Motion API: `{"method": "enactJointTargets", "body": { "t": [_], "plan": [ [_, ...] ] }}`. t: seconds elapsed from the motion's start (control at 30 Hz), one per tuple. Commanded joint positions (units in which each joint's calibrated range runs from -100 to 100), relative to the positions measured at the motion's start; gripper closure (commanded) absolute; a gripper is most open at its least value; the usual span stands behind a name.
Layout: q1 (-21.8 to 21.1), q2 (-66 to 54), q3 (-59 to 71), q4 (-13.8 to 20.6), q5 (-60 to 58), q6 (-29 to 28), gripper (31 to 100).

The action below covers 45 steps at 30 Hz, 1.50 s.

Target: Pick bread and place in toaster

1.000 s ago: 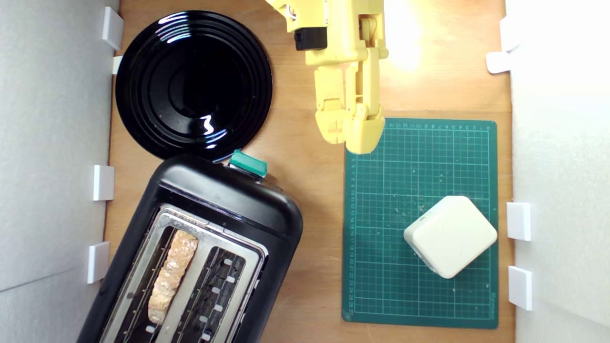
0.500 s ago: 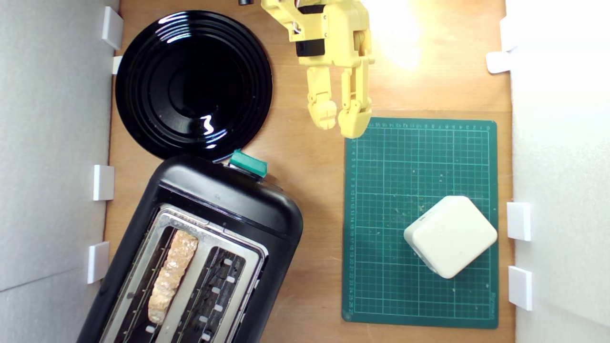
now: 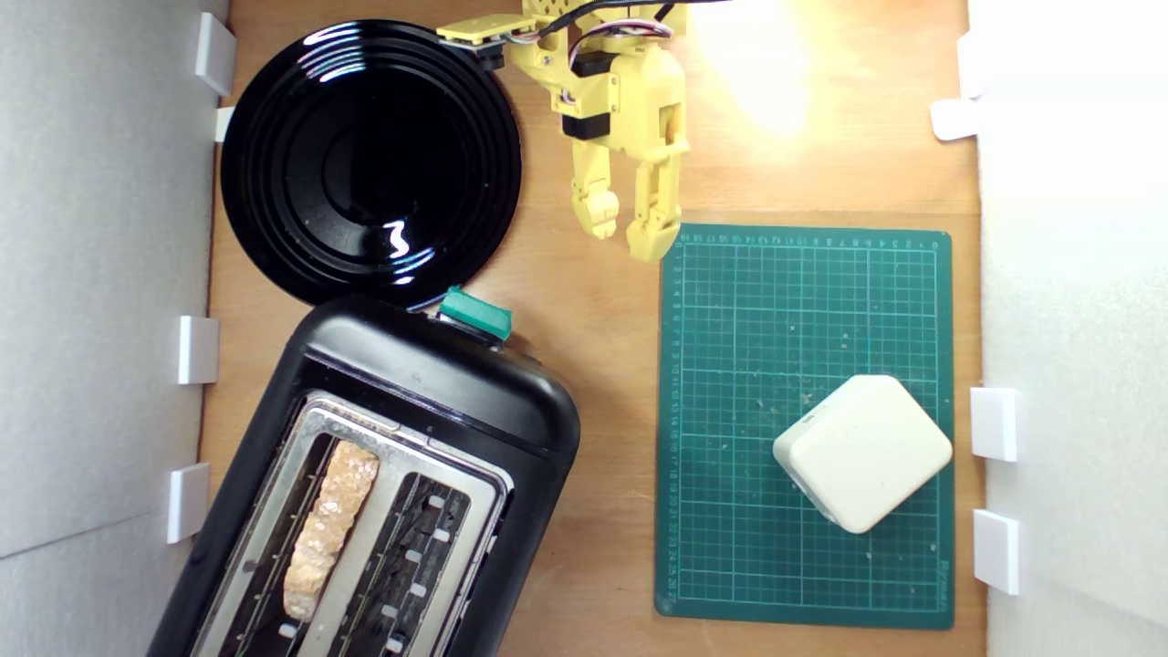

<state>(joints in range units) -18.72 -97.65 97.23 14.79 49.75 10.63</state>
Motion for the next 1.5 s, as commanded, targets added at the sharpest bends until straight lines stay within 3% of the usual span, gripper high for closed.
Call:
{"method": "enactJointTargets", "body": {
  "t": [0.0,0.27,0.4,0.63,1.1,1.47],
  "plan": [
    [-0.3,-0.9,0.7,-0.4,0.3,0.1,52.5],
    [-0.7,-0.9,0.9,-1.4,9.0,0.1,52.9],
    [-0.1,-0.9,1.0,-3.2,9.0,1.8,62.8],
    [-0.1,-0.9,1.1,-3.3,9.0,1.5,77.3],
    [-0.5,-0.9,1.1,-3.3,9.0,1.4,95.7],
    [-0.4,-0.7,1.0,-3.3,9.0,1.5,96.1]
  ]
}}
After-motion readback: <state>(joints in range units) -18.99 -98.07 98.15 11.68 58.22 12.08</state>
